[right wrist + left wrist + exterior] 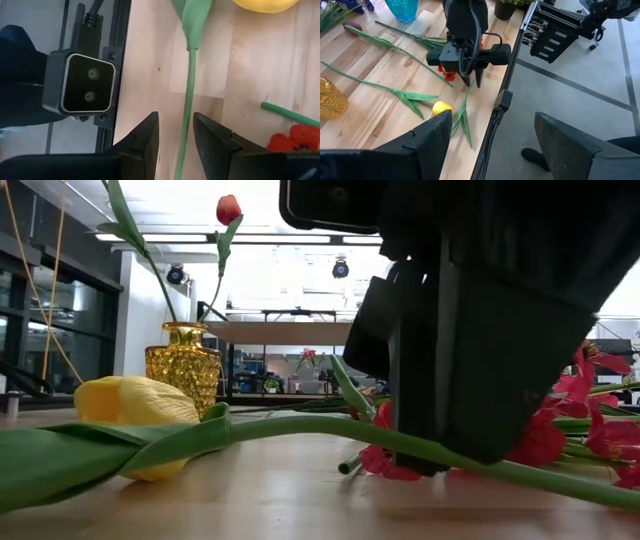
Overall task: Pick and place flowers into a vace then onto a shelf
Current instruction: Put the pink tulip into the yellow vase
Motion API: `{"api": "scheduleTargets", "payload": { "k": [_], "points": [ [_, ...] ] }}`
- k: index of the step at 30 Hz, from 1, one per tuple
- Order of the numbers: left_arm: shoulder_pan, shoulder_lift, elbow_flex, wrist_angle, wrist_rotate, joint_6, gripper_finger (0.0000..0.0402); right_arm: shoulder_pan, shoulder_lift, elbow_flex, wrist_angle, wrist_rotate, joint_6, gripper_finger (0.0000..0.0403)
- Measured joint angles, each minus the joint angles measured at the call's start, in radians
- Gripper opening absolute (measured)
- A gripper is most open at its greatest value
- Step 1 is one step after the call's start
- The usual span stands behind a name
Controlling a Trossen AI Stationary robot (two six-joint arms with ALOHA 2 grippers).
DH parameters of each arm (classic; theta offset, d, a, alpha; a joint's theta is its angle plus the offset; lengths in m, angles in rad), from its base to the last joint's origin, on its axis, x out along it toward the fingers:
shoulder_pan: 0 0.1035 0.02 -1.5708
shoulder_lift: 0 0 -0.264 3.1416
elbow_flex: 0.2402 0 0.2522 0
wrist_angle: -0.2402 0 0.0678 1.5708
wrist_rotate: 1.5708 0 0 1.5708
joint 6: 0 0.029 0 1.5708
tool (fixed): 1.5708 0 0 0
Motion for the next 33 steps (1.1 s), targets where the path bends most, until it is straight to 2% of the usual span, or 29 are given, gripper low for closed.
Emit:
{"api": "scheduleTargets", "payload": {
  "k": [4, 15, 22, 29, 33],
  "points": [
    [0.0, 0.0, 0.0, 0.0, 0.0, 0.001, 0.0317, 0.0, 0.0, 0.0, 0.001, 0.003, 0.011, 0.01],
    [0.0, 0.0, 0.0, -0.001, 0.0, 0.007, 0.0317, 0.0, 0.0, 0.0, 0.001, 0.038, 0.015, 0.0005],
    [0.0, 0.0, 0.0, -0.001, 0.021, 0.007, 0.0317, 0.0, 0.0, 0.0, 0.004, 0.053, 0.026, 0.0003],
    [0.0, 0.0, 0.0, -0.001, 0.025, 0.007, 0.0317, -0.009, -0.009, 0.0, 0.065, -0.032, 0.056, 0.0002],
    [0.0, 0.0, 0.0, -0.001, 0.05, 0.007, 0.0317, -0.011, -0.045, 0.0, 0.067, -0.044, 0.063, 0.0001]
  ]
}}
